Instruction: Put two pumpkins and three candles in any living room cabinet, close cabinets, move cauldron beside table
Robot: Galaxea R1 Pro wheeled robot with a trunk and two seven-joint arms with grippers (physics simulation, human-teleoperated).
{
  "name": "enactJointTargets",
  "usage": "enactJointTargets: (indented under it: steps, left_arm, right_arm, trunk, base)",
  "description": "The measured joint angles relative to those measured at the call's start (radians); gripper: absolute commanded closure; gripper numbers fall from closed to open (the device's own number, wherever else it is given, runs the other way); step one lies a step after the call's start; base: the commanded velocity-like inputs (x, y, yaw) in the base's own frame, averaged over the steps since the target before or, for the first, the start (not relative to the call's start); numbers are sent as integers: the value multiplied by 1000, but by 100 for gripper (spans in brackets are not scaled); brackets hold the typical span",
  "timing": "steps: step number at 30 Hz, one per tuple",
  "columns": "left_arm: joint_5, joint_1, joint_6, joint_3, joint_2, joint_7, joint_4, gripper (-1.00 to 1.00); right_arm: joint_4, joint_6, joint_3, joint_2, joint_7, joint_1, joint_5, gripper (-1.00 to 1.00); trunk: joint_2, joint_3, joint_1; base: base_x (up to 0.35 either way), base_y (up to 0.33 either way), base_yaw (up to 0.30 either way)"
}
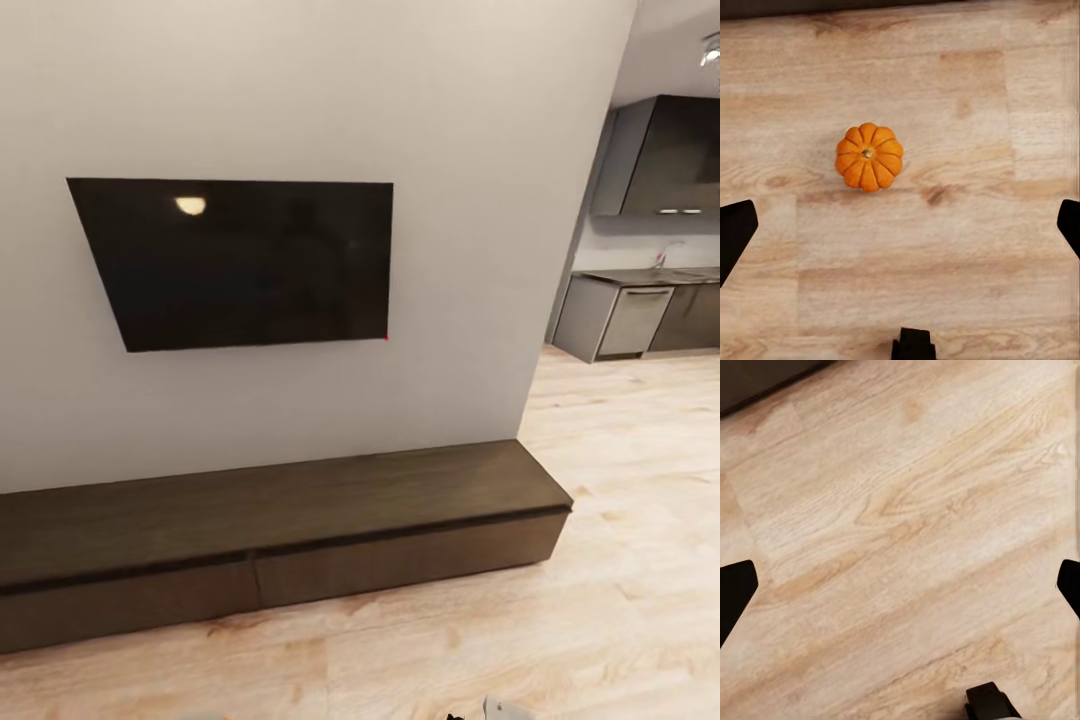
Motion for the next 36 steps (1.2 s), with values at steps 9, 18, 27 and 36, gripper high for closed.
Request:
enactJointTargets:
  steps: [9, 18, 27, 36]
  left_arm:
    - [0, 0, 0, 0, 0, 0, 0, -100]
    - [0, 0, 0, 0, 0, 0, 0, -100]
    - [0, 0, 0, 0, 0, 0, 0, -100]
    - [-1, 0, 0, 0, 0, 0, 0, -100]
  right_arm:
    - [0, 0, 2, 1, -1, 0, 1, -100]
    - [0, 0, 1, 1, 0, 0, 0, -100]
    - [0, 0, 1, 0, 0, 0, 0, -100]
    - [0, 0, 1, 1, 0, 0, 0, -100]
  trunk:
    - [0, 0, 0]
    - [0, 0, 0]
    - [0, 0, 0]
    - [0, 0, 0]
  base:
    - [101, -98, 120]
    - [42, -160, 142]
    - [187, -251, 5]
    - [254, -222, 19]
